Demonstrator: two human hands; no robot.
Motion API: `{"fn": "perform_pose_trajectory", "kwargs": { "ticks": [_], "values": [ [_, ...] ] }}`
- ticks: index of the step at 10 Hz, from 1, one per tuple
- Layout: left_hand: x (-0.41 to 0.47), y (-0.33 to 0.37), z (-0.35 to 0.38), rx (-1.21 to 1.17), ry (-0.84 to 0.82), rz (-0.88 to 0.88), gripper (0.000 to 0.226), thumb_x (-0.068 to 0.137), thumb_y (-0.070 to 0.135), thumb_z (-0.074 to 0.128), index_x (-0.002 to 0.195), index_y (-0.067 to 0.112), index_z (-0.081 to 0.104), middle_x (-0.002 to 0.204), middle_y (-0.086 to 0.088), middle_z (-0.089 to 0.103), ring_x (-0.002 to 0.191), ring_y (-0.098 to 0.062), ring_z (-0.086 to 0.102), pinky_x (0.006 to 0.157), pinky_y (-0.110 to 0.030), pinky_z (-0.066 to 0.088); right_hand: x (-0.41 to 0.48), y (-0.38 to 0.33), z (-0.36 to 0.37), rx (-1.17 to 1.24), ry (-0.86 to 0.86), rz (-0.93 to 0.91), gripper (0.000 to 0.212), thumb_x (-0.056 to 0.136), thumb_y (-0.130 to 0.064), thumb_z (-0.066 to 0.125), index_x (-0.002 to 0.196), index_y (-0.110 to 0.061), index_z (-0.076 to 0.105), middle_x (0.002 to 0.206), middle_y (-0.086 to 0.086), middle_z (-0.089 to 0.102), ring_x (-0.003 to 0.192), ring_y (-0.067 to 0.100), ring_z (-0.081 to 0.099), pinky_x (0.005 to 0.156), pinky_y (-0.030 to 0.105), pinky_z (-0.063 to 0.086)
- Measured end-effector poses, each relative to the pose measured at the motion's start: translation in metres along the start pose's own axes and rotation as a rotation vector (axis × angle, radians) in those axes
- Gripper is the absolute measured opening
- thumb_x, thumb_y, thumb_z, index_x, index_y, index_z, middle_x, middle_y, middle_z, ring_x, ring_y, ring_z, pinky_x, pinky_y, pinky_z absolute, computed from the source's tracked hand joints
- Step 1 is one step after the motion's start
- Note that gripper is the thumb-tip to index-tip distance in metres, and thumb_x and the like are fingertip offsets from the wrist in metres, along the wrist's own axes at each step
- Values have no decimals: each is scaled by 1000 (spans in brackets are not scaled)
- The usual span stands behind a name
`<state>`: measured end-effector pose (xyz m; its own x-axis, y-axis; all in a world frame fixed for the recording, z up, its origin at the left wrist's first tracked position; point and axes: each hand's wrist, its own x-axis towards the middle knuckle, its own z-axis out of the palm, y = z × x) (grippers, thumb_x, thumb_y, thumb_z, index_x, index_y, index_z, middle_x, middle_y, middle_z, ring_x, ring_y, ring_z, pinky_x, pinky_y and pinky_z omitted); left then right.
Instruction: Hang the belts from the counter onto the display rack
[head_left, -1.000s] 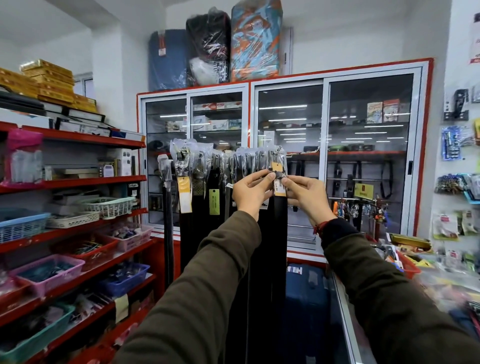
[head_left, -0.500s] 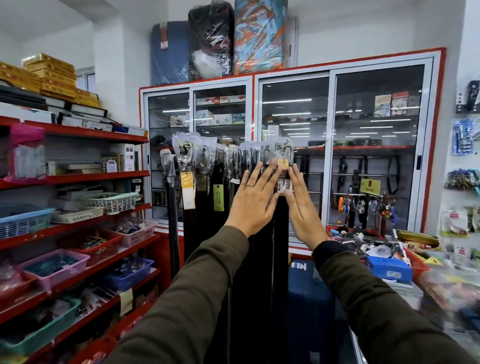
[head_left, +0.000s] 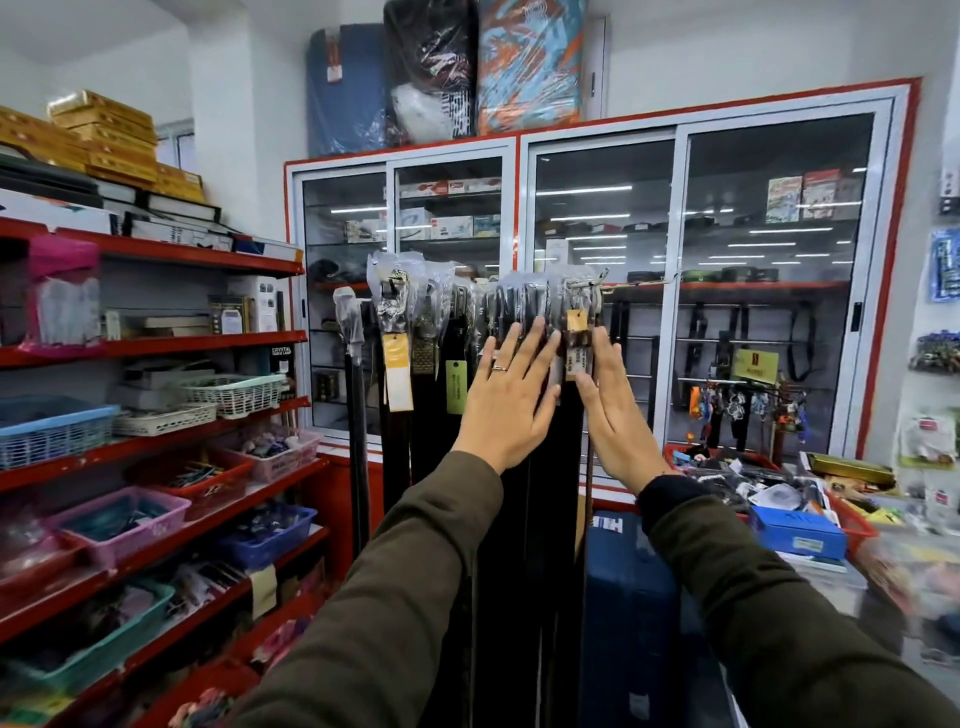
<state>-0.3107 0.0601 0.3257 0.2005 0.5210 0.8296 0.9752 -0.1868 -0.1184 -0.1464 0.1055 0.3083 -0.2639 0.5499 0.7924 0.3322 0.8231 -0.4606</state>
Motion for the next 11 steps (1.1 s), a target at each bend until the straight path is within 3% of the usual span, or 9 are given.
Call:
{"fn": "perform_pose_trajectory", "kwargs": {
  "ticks": [1, 3, 6, 8, 9, 11],
  "values": [
    [-23, -18, -18, 1, 122, -43, 62, 105, 40, 35, 161, 22, 18, 171, -2, 10, 159, -22, 3, 128, -49, 5, -5, -17, 17, -20, 101, -82, 61, 107, -45, 27, 161, -32, 1, 170, -18, -6, 156, 6, -12, 129, 44, 4],
    [-60, -72, -50, -1, 246, -132, 60, 105, 34, 36, 161, 18, 18, 171, -6, 9, 159, -25, 1, 127, -54, 5, 7, -71, 64, -31, 32, -230, 57, 108, -37, 31, 161, -28, 13, 171, -12, -1, 157, 9, -11, 128, 52, 2],
    [-81, -136, -59, -122, 174, -157, 58, 106, 29, 30, 161, 21, 17, 171, 5, 9, 159, -17, -4, 128, -50, 6, 24, -102, 132, -150, -97, -360, 55, 108, -31, 30, 161, -27, 15, 171, -11, 6, 158, 11, -10, 128, 51, 6],
    [-72, -151, -50, -172, 69, -95, 58, 107, 32, 30, 162, 24, 11, 171, 10, 6, 158, -16, -11, 129, -47, 2, 32, -94, 142, -279, -112, -279, 58, 105, -37, 23, 161, -31, 8, 170, -15, -1, 157, 12, -13, 129, 49, 3],
    [-63, -153, -43, -146, 22, -91, 60, 106, 37, 28, 162, 23, 12, 171, 8, 7, 158, -18, -7, 128, -48, 9, 34, -88, 142, -314, -116, -230, 60, 104, -41, 23, 161, -32, 6, 170, -16, -3, 157, 13, -12, 128, 49, 4],
    [-66, -141, -45, -101, 52, -101, 63, 105, 42, 27, 162, 24, 7, 171, 8, 3, 158, -17, -7, 129, -45, 5, 30, -90, 136, -324, -104, -248, 59, 106, -38, 29, 161, -33, 6, 170, -17, -2, 157, 12, -11, 129, 49, 4]
  ]
}}
